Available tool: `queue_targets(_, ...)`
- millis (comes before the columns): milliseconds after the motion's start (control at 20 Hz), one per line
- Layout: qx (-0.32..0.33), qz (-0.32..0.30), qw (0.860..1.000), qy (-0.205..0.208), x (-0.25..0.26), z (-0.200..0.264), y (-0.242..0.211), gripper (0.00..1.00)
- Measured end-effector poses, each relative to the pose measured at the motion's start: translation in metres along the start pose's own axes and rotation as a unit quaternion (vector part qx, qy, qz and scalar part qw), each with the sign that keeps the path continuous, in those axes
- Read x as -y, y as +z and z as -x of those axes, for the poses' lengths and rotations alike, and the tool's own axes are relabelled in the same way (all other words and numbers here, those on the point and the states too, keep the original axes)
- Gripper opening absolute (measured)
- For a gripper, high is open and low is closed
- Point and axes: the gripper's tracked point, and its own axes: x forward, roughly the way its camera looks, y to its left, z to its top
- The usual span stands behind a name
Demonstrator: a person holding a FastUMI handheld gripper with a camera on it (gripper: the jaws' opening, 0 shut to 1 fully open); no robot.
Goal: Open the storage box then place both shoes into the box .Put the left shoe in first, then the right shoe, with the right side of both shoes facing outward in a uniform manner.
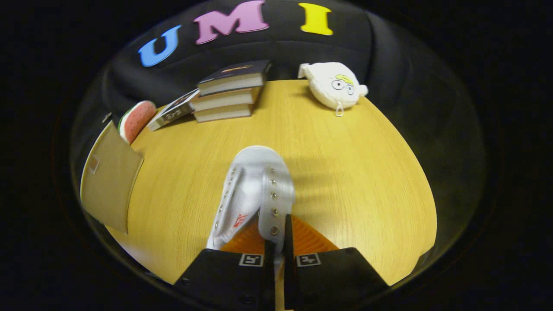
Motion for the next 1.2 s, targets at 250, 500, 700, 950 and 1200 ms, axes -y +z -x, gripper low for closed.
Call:
queue_targets(250,-0.025,-0.106,0.993,0.043,0.002,0.004,0.004,0.05)
queue_targets(500,0.004,-0.152,0.985,0.079,-0.016,0.045,0.031,0.05)
queue_targets(700,0.027,-0.157,0.983,0.094,-0.050,0.088,0.062,0.05)
queue_targets(950,0.020,-0.126,0.985,0.116,-0.144,0.136,0.089,0.05)
queue_targets(1200,-0.022,-0.096,0.983,0.152,-0.273,0.166,0.094,0.05)
